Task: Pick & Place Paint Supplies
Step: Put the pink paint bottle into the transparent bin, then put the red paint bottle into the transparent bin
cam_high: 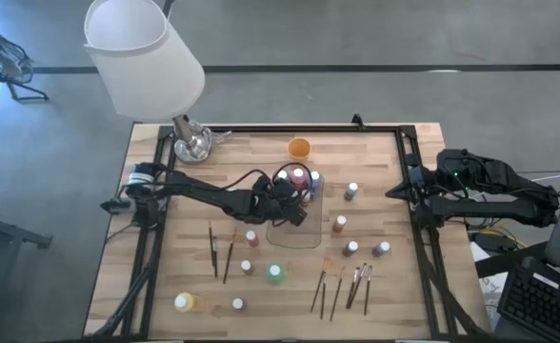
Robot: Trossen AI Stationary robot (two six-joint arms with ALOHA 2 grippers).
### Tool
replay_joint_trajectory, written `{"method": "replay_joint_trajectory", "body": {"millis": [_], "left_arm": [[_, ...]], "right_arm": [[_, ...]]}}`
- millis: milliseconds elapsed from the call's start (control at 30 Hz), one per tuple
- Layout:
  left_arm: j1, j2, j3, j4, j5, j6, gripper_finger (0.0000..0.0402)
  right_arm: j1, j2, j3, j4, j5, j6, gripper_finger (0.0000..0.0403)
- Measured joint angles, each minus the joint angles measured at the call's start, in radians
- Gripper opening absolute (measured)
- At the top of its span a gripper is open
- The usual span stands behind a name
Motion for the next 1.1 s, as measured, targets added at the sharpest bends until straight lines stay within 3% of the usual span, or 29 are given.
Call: {"method": "replay_joint_trajectory", "body": {"millis": [533, 800, 1100], "left_arm": [[0.027, -0.024, 0.0, 0.029, 0.098, 0.062, 0.0226], [0.022, -0.157, 0.0, 0.002, 0.142, 0.121, 0.0225], [-0.007, -0.379, 0.001, -0.143, 0.369, 0.187, 0.0222]], "right_arm": [[0.0, 0.0, 0.0, 0.0, 0.0, 0.0, 0.0008], [0.0, 0.0, 0.0, 0.0, 0.0, 0.0, 0.0008], [0.0, 0.0, 0.0, 0.0, 0.0, 0.0, 0.0008]]}}
